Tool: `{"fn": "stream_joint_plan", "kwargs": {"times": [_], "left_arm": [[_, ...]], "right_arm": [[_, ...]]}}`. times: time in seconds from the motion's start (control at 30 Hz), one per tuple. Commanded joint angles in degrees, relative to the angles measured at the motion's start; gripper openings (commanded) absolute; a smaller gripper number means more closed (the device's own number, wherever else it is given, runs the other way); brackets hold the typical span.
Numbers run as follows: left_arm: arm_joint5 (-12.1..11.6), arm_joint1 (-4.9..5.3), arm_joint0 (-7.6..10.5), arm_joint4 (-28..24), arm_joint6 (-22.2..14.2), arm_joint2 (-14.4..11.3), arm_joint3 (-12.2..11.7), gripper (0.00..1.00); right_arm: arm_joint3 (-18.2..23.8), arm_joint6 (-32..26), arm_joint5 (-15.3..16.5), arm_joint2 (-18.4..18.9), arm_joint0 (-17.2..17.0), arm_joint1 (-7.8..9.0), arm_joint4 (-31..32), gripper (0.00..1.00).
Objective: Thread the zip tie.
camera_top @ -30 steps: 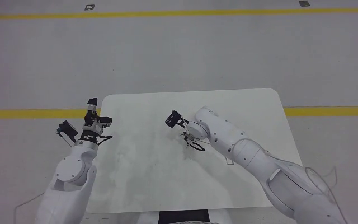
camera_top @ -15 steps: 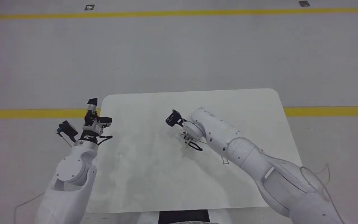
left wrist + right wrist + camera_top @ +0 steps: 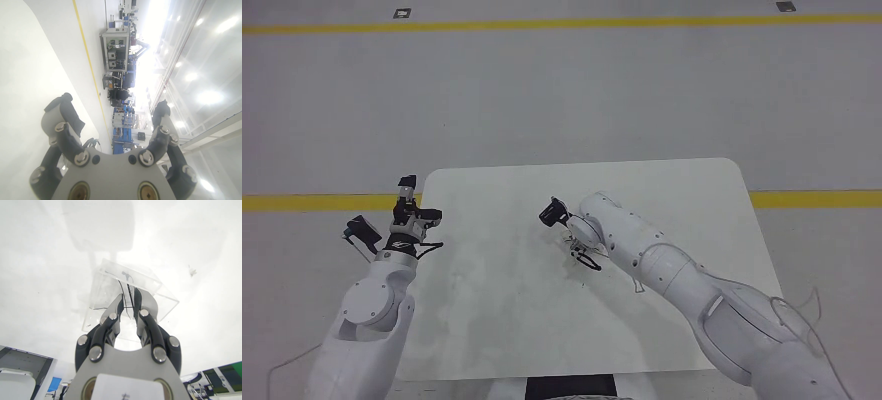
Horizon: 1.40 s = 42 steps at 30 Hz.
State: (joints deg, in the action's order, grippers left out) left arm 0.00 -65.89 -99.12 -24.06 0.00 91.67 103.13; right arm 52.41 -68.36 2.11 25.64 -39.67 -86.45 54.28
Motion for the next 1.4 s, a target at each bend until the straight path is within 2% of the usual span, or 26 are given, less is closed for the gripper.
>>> {"fn": "stream_joint_plan", "kwargs": {"times": [0.0, 0.1, 0.17, 0.37, 0.53, 0.77, 0.9, 1.2, 1.23, 1.37], "left_arm": [[0.00, 0.00, 0.00, 0.00, 0.00, 0.00, 0.00, 1.00], [0.00, 0.00, 0.00, 0.00, 0.00, 0.00, 0.00, 1.00], [0.00, 0.00, 0.00, 0.00, 0.00, 0.00, 0.00, 1.00], [0.00, 0.00, 0.00, 0.00, 0.00, 0.00, 0.00, 1.00], [0.00, 0.00, 0.00, 0.00, 0.00, 0.00, 0.00, 1.00], [0.00, 0.00, 0.00, 0.00, 0.00, 0.00, 0.00, 1.00], [0.00, 0.00, 0.00, 0.00, 0.00, 0.00, 0.00, 1.00], [0.00, 0.00, 0.00, 0.00, 0.00, 0.00, 0.00, 1.00], [0.00, 0.00, 0.00, 0.00, 0.00, 0.00, 0.00, 1.00], [0.00, 0.00, 0.00, 0.00, 0.00, 0.00, 0.00, 1.00]], "right_arm": [[-0.92, -0.03, 0.08, -0.02, 0.11, -0.38, -0.13, 0.14], [-2.04, 0.15, 0.34, -0.02, 0.32, -0.90, -0.24, 0.10], [-2.74, 0.32, 0.50, 0.01, 0.50, -1.27, -0.22, 0.00], [-3.50, 0.27, 0.84, 0.43, 1.07, -1.92, 0.29, 0.00], [-2.38, -0.58, 0.86, 1.37, 1.20, -1.80, 1.05, 0.00], [1.62, -2.44, 2.63, 3.83, -0.06, -0.48, 1.62, 0.00], [4.64, -3.38, 4.64, 5.80, -1.51, 0.72, 1.66, 0.00], [11.99, -4.67, 6.25, 10.62, -5.43, 3.46, 2.57, 0.00], [12.79, -4.85, 6.36, 11.05, -5.94, 3.72, 2.80, 0.04], [14.60, -5.17, 6.44, 11.75, -7.21, 4.20, 3.50, 0.10]]}}
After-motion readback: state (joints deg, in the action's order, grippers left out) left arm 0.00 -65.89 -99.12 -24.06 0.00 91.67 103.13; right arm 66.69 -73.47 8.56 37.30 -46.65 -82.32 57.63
